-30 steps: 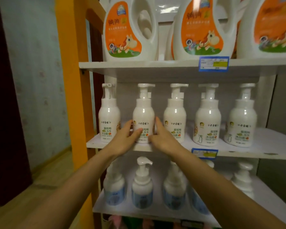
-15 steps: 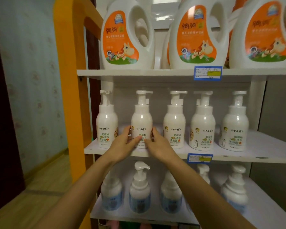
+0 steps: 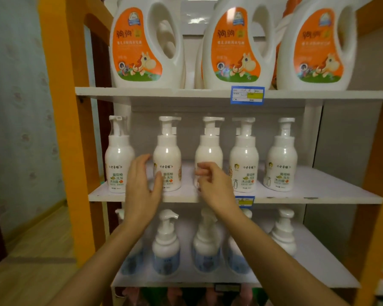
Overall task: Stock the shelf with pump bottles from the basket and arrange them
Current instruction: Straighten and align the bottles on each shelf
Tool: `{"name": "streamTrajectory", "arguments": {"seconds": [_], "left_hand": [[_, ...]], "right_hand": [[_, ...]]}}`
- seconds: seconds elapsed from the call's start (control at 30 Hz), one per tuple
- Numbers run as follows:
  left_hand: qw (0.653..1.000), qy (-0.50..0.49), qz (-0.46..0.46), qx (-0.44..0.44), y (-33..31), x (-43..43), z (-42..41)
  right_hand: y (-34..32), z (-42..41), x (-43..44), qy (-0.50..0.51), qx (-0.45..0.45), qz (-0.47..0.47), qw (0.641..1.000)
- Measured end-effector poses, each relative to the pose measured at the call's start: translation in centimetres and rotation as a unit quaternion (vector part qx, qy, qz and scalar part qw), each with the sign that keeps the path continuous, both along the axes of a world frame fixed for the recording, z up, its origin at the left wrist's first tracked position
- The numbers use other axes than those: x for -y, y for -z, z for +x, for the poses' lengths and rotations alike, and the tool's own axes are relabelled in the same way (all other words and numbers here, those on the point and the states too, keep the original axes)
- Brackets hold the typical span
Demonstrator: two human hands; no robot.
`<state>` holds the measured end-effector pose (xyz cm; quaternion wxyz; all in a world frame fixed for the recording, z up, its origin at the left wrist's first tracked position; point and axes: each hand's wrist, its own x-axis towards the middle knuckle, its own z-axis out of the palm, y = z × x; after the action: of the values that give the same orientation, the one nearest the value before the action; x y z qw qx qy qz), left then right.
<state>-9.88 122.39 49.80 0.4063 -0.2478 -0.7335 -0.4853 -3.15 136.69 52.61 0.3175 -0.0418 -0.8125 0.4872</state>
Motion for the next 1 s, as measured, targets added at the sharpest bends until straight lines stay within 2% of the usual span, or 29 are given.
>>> {"name": "streamTrajectory", "arguments": {"seconds": [0.03, 0.1, 0.23, 0.3, 0.37, 0.57, 0.83, 1.0], "left_hand": [[0.999, 0.009, 0.002, -0.053, 0.0, -0.7, 0.7], [0.994, 0.064, -0.019, -0.083, -0.3, -2.6, 2.0], [0.985, 0.149, -0.07, 0.054, -1.3, -6.6, 2.6], [0.972, 0.147, -0.109, 0.151, -1.8, -7.6, 1.9], [0.963, 0.117, -0.147, 0.193, -1.9, -7.8, 1.3], [0.962, 0.086, -0.175, 0.191, -1.7, -8.0, 1.1], [0.952, 0.126, -0.195, 0.2, -1.9, -7.5, 1.1], [0.956, 0.108, -0.196, 0.191, -1.7, -7.8, 1.0]], "right_hand": [[0.2, 0.4, -0.7, 0.03, -0.034, -0.001, 0.999], [0.4, 1.0, -1.8, 0.07, -0.063, 0.015, 0.995], [0.3, 0.9, -2.5, 0.058, -0.015, 0.018, 0.998], [-0.2, 0.5, -2.8, 0.029, 0.022, 0.009, 0.999], [-0.5, 0.2, -3.2, 0.019, 0.064, 0.022, 0.997], [-1.0, -0.1, -4.0, 0.014, 0.101, 0.051, 0.994], [-1.1, -0.2, -4.4, 0.02, 0.114, 0.059, 0.991], [-1.3, -0.1, -4.1, 0.018, 0.12, 0.066, 0.99]]}}
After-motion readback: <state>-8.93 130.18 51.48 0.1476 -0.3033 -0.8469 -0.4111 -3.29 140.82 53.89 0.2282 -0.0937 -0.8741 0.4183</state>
